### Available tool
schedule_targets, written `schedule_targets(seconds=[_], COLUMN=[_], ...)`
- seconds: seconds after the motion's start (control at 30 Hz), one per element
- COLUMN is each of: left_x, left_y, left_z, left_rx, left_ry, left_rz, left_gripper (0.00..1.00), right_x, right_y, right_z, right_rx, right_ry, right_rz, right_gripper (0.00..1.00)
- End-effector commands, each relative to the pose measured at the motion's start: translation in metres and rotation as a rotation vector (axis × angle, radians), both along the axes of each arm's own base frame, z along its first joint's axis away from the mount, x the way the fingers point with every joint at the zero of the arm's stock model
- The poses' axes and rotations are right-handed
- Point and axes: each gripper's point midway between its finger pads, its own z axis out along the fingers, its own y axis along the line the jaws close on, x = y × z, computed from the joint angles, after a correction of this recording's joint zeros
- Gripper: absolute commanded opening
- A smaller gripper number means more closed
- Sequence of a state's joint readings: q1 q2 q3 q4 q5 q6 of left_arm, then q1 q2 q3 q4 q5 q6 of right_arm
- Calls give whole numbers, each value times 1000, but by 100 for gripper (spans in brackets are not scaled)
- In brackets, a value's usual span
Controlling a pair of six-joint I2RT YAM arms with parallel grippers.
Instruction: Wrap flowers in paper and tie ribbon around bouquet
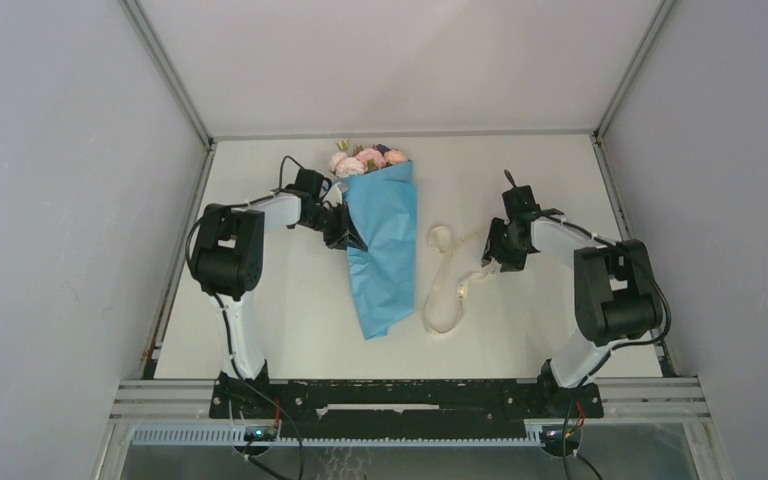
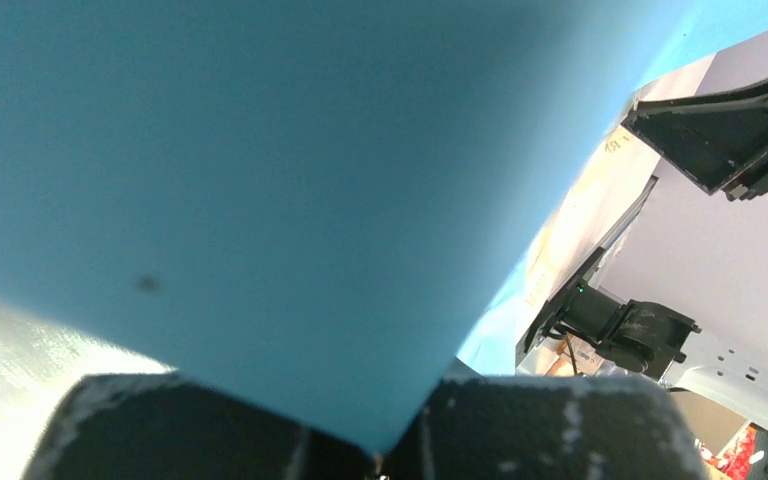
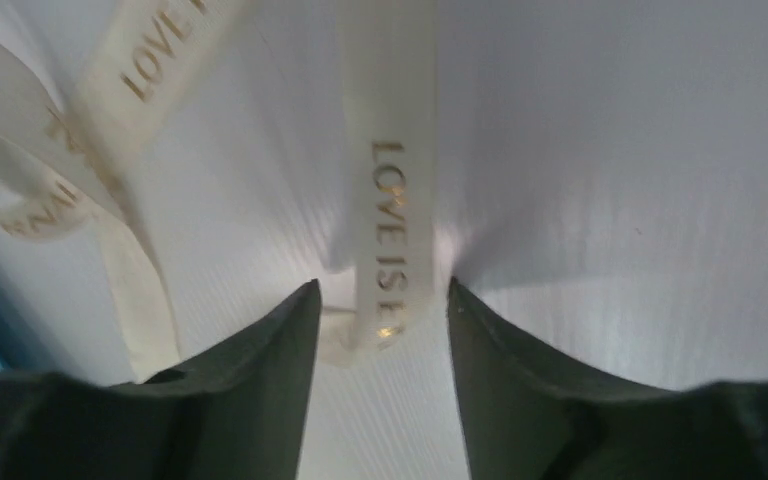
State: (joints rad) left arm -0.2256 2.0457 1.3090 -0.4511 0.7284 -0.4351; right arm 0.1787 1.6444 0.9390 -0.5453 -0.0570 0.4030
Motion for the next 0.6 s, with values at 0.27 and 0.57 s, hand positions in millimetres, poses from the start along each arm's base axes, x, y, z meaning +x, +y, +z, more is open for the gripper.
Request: schedule_targets(seconds=[0.27,0.57], left_x=[13,21], left_y=[-1,2], left_z=[40,40], left_rx=[-26,-7], left_ry=[-111,-128], left_rz=[-21,-20], left_gripper=[0,0], right_x=[-66,-143], right_y=[100,187], right_z=[26,102], right_rx=[284,491], right_ry=[168,49], right_rz=[387,901], right_gripper=[0,60])
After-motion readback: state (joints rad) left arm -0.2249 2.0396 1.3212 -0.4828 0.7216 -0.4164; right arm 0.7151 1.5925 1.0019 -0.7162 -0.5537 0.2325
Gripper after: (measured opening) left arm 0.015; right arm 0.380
